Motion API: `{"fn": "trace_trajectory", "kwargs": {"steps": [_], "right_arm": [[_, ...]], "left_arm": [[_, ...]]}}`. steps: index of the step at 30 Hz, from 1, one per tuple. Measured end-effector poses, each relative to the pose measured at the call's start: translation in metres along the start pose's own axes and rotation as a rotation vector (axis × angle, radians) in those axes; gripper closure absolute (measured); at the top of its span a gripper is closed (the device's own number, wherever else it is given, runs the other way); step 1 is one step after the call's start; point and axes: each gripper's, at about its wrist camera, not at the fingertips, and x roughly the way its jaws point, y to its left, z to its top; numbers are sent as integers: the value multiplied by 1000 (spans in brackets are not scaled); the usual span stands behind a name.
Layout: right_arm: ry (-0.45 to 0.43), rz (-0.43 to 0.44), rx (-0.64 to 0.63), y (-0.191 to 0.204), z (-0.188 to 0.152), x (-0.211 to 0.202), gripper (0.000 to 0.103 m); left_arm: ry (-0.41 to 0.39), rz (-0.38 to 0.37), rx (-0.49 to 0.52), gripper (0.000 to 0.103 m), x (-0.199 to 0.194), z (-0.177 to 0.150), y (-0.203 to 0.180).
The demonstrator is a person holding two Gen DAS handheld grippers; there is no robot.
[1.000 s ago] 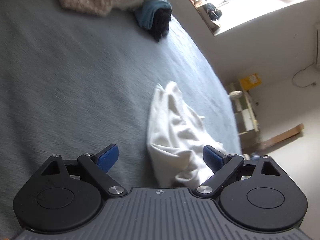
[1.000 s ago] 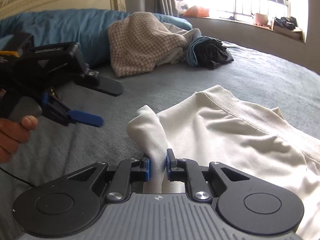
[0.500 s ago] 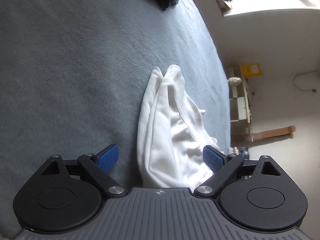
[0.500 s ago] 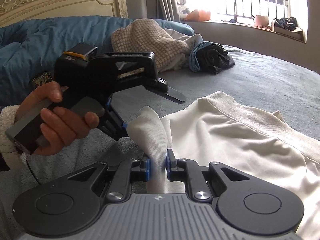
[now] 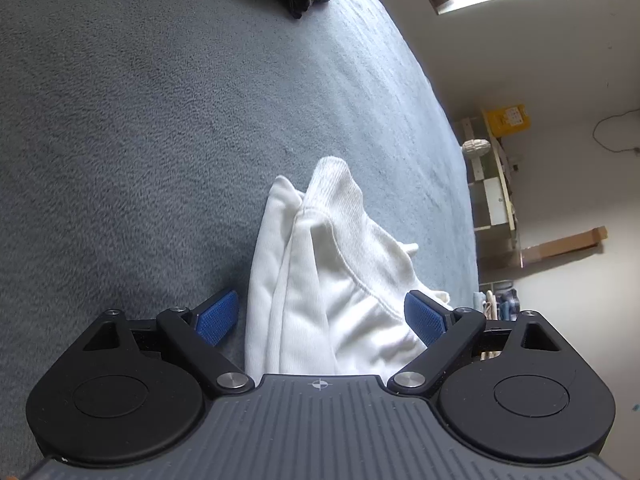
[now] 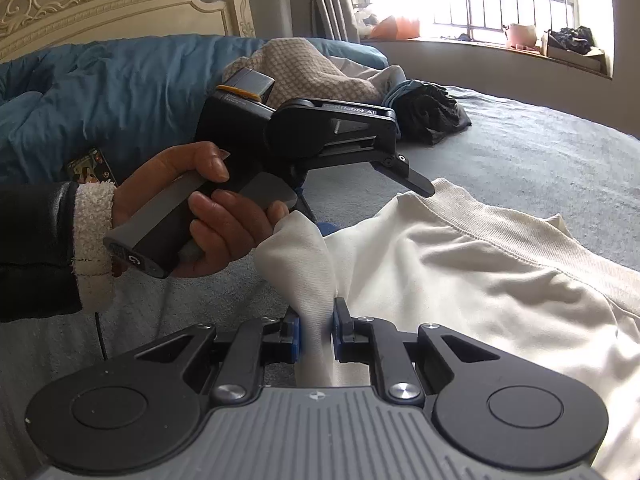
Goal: Fold clothes
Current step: 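Grasp the same sweatshirt corner with the left gripper beside the right gripper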
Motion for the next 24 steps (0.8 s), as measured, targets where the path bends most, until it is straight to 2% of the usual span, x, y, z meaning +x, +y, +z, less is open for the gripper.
{"fn": "trace_trajectory", "kwargs": {"steps": [2,5,7,12,17,21,24], "right_arm": [[0,3,3,0,0,0,87],[-2,8,14,-1,0,0,87],[-5,13,24,-3,0,-1,87],[-14,23,34,-4,-1,-3,87],[-21,32,58,-7,-2,-4,87],[-26,30,96,-13,-2,-6,87],[-37,30,111,-17,0,-10,87]], "left_arm": [[-1,5,4,18,2,3,-1],[-12,18,23,30,2,4,-3],[-21,28,32,44,2,4,-3],[-34,34,26,58,4,4,-1],[-48,29,-1,63,8,5,2],[-58,59,1,84,5,3,1],[-69,73,-2,90,0,2,0]]}}
